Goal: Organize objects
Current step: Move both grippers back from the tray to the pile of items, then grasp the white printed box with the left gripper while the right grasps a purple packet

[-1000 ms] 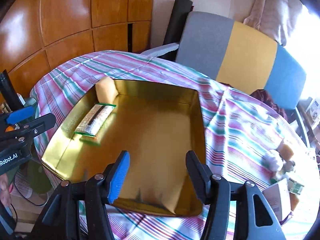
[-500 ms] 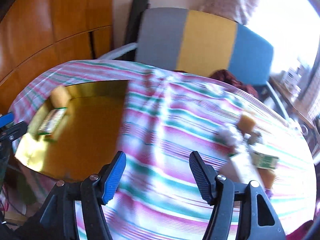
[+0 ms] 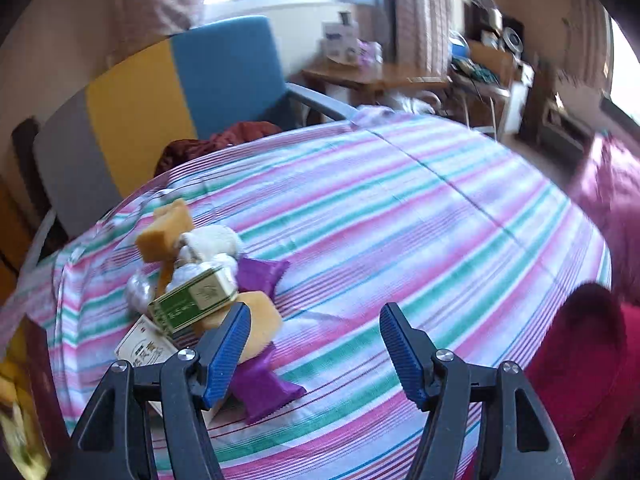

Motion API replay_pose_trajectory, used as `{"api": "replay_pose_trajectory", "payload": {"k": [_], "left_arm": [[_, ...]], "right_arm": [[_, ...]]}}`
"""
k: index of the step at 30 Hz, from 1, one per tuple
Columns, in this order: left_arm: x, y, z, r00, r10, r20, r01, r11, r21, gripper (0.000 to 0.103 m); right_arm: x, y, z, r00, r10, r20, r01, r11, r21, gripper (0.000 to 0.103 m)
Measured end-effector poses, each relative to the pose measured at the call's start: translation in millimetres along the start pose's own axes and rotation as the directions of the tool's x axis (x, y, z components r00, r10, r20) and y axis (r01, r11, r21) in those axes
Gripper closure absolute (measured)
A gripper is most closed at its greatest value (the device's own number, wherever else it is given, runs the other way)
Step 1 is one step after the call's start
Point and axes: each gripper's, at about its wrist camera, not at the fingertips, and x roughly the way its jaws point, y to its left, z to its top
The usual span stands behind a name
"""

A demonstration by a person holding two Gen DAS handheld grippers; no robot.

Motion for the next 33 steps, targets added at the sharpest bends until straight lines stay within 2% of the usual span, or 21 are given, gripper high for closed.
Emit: {"api": "replay_pose_trajectory", "payload": {"k": [2, 5, 9, 13, 15, 18, 24, 27, 30, 33], "left_arm": [[12.0, -20.7, 6.7, 0.998, -0.045, -0.031, 0.046, 0.999, 0.022, 0.023], [33.3, -53.5, 18.1, 0.991, -0.107, -0.086, 0.112, 0.993, 0.047, 0.023], [59.1, -97.9, 34.3, 0.977, -0.159, -0.144, 0.174, 0.98, 0.099, 0.022], [79.1, -136.9, 45.0, 0.969, -0.179, -0.17, 0.204, 0.968, 0.143, 0.015], [93.7, -153.9, 49.4, 0.949, -0.226, -0.22, 0.254, 0.961, 0.111, 0.015], [118.0, -171.4, 52.3, 0.919, -0.269, -0.29, 0.288, 0.957, 0.026, 0.015], [155.4, -202.5, 56.2, 0.899, -0.257, -0.354, 0.244, 0.966, -0.084, 0.01], [170.0, -218.8, 55.6, 0.906, -0.216, -0.365, 0.204, 0.976, -0.073, 0.008], [178.4, -223.7, 48.2, 0.909, -0.198, -0.366, 0.195, 0.98, -0.046, 0.01], [176.8, -213.1, 41.1, 0.905, -0.242, -0.35, 0.243, 0.969, -0.044, 0.017]], "right_arm": [[1.2, -15.5, 3.2, 1.0, 0.014, -0.009, -0.013, 0.997, 0.08, 0.035], [4.5, -26.3, 5.0, 0.999, 0.038, -0.038, -0.033, 0.991, 0.129, 0.035], [6.2, -24.0, 4.3, 0.996, 0.068, -0.053, -0.06, 0.988, 0.141, 0.035], [6.5, -26.7, 4.4, 0.994, 0.093, -0.058, -0.084, 0.986, 0.145, 0.035], [10.0, -28.9, 5.0, 0.993, 0.104, -0.064, -0.093, 0.983, 0.157, 0.035], [14.2, -31.5, 5.6, 0.99, 0.121, -0.075, -0.106, 0.979, 0.175, 0.035], [18.0, -34.2, 6.2, 0.986, 0.147, -0.082, -0.129, 0.972, 0.196, 0.035], [22.0, -36.6, 6.5, 0.983, 0.155, -0.093, -0.133, 0.969, 0.209, 0.035], [25.8, -37.4, 5.9, 0.98, 0.166, -0.11, -0.139, 0.966, 0.22, 0.035], [28.1, -36.6, 5.8, 0.978, 0.174, -0.119, -0.145, 0.965, 0.22, 0.035]]}}
